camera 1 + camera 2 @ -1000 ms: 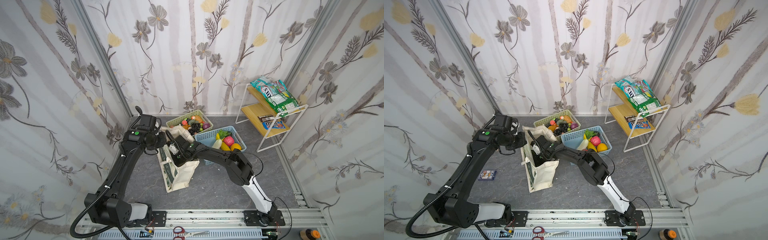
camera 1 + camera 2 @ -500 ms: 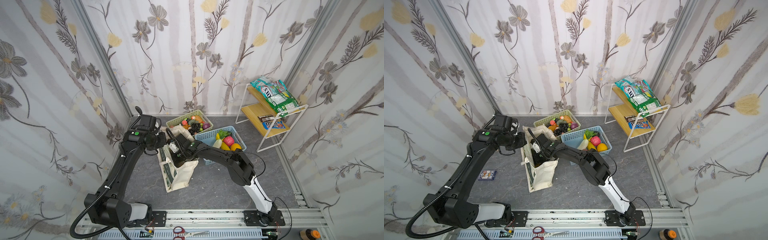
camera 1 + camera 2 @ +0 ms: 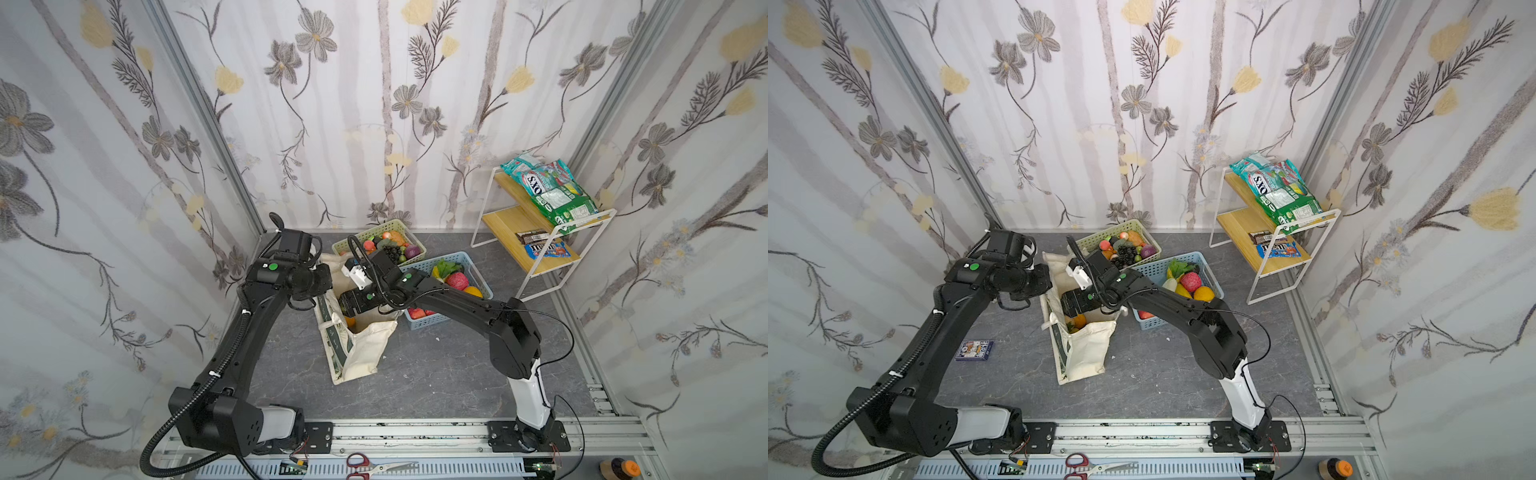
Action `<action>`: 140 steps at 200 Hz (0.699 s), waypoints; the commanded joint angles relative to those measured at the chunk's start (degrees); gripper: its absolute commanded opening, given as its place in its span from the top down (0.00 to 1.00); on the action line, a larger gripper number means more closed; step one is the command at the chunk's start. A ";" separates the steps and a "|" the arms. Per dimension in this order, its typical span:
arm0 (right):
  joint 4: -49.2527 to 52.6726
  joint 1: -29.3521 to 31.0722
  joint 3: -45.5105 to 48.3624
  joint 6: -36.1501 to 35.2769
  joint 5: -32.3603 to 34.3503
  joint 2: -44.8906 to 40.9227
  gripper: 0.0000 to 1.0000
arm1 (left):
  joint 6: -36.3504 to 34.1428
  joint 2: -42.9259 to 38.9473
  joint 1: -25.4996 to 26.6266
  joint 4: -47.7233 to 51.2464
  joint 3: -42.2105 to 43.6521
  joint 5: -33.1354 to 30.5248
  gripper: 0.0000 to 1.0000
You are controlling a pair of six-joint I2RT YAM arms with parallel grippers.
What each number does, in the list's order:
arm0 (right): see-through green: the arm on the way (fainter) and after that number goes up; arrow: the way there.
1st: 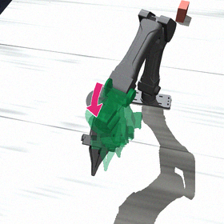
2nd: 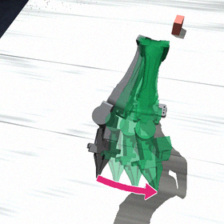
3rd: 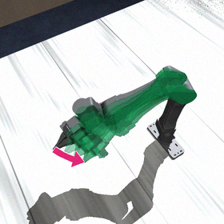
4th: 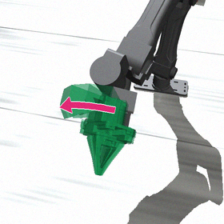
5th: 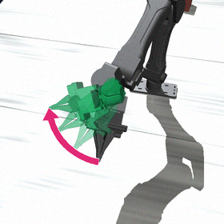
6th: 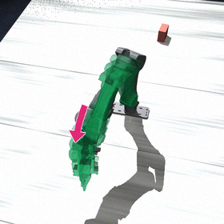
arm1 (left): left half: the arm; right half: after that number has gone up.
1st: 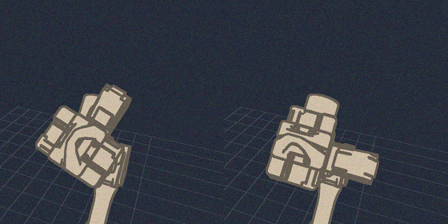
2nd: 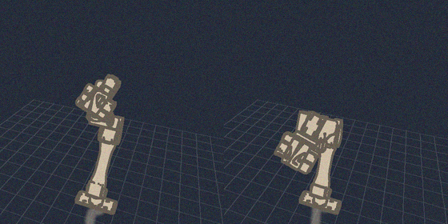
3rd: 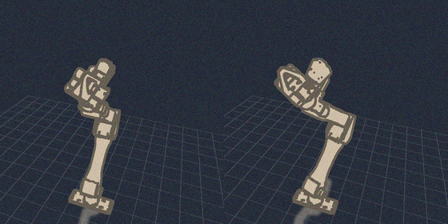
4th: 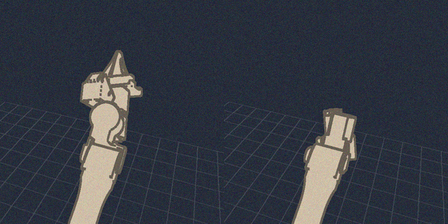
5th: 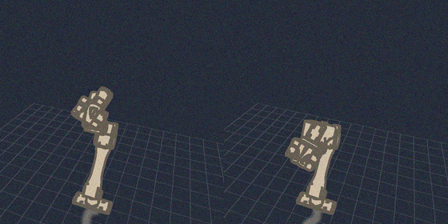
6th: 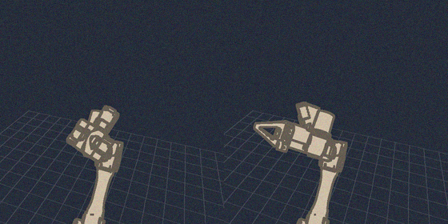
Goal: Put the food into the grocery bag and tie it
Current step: 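Lift the right gripper out of the bag toward the blue basket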
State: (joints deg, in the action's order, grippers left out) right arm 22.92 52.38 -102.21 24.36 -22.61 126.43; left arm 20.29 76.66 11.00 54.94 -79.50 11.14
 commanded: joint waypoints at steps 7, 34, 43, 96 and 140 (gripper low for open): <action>-1.96 -0.51 1.34 -0.45 0.23 -4.03 0.15 | -0.26 0.28 -0.19 0.29 -0.38 -0.63 1.00; -1.58 -1.73 2.52 -0.45 1.14 -7.77 0.15 | -0.26 0.32 -0.36 0.19 -0.32 -1.07 1.00; -1.15 -2.21 2.41 -0.54 1.33 -8.81 0.15 | -0.19 0.33 -0.45 0.17 -0.26 -1.12 1.00; 3.01 -6.45 1.34 -2.42 4.33 -13.83 0.17 | 0.01 0.42 -0.63 -0.09 -0.22 -1.47 1.00; 6.67 -9.22 1.40 -4.21 10.68 -15.73 0.21 | 0.07 0.26 -0.81 0.08 -0.22 -1.98 1.00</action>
State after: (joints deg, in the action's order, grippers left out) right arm 27.05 43.81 -100.51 21.98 -16.43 111.35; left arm 20.34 76.93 10.37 54.96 -79.59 10.44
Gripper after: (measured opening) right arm 0.801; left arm 0.052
